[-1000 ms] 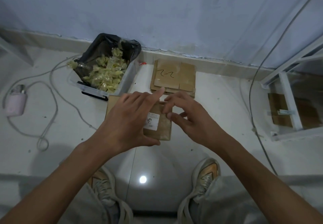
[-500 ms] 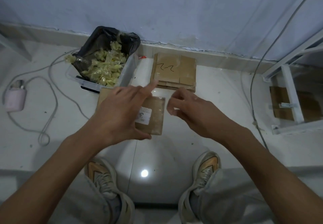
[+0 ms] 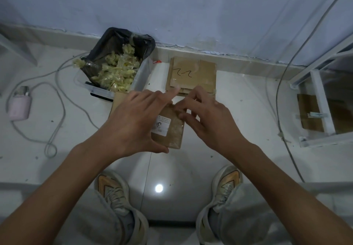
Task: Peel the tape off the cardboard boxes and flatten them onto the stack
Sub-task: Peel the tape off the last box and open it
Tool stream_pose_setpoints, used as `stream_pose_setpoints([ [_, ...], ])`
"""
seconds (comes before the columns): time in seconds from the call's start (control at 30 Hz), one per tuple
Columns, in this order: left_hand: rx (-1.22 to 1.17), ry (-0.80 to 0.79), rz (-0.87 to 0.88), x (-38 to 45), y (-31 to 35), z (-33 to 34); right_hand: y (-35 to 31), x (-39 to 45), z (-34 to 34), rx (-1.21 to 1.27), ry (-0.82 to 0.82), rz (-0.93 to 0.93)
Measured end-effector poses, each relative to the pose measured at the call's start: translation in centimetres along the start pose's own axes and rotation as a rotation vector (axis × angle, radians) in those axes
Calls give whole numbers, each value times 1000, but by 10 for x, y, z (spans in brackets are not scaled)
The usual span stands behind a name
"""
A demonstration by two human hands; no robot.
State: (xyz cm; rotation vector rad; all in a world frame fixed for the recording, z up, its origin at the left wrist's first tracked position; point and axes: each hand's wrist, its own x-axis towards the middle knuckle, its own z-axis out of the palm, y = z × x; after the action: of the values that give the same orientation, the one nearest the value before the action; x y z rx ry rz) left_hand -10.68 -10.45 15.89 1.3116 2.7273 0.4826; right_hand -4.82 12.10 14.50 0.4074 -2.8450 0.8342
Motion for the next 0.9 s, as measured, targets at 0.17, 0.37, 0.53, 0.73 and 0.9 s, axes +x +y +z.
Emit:
stream_pose_setpoints([
  [0.17, 50, -14, 11, 0, 2, 4, 1, 2, -1, -25, -26, 37],
  [0.37, -16, -58, -4, -3, -3, 3, 8, 4, -7, 63, -232, 22],
  [0.53, -234, -46, -11, -2, 3, -3, 20, 8, -36, 271, -374, 61],
  [0.73, -227, -25, -21, 1, -2, -4, 9, -1, -13, 167, -128, 21],
  [0.9, -129, -32, 31, 0, -2, -2, 2, -1, -6, 161, -109, 39],
])
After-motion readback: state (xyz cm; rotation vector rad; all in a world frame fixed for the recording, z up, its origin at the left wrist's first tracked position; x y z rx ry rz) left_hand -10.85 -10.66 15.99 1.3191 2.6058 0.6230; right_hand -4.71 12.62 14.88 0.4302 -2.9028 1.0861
